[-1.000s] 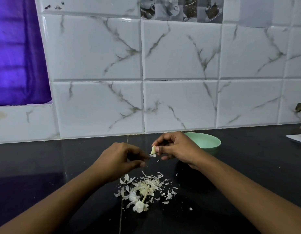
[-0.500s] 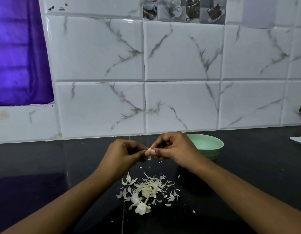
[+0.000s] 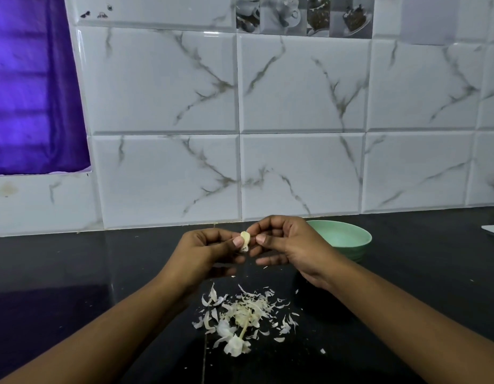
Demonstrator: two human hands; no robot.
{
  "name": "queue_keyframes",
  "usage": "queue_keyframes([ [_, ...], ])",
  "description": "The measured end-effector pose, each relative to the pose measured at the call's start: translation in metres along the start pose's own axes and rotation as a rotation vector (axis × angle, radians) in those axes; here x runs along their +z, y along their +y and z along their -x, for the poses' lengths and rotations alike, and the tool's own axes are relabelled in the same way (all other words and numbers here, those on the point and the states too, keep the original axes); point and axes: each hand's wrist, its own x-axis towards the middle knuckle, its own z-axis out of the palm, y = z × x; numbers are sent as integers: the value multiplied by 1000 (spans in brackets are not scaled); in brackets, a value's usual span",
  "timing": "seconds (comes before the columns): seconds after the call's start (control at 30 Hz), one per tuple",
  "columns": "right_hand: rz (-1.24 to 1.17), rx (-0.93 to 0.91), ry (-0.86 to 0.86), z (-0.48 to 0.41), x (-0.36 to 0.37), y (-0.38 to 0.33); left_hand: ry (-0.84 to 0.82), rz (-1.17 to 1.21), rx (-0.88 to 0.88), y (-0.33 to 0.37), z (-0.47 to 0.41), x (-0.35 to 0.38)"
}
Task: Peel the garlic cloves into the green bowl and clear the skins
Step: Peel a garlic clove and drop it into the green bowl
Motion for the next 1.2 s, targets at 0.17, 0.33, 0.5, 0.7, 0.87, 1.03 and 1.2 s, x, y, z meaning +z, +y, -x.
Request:
queue_keyframes([
  [0.17,259,-208,5,1,4,0,9,62,6,3,3,3],
  [0.33,376,-371,91,3,4,2,16,33,34,7,5,3],
  [0.5,526,-418,86,1,-1,-2,-4,-31,44,8,5,1],
  [0.7,519,-382,126,1,-2,-2,-18,44,-55,2,3,2],
  [0.87,482,-247,72,1,-4,-7,55,97,-76,5,2,0],
  [1.03,545,-397,39,3,0,-2,33,101,-43,5,3,-1],
  [1.2,550,-536,91,1,2,0,15,136,-33,5,3,2],
])
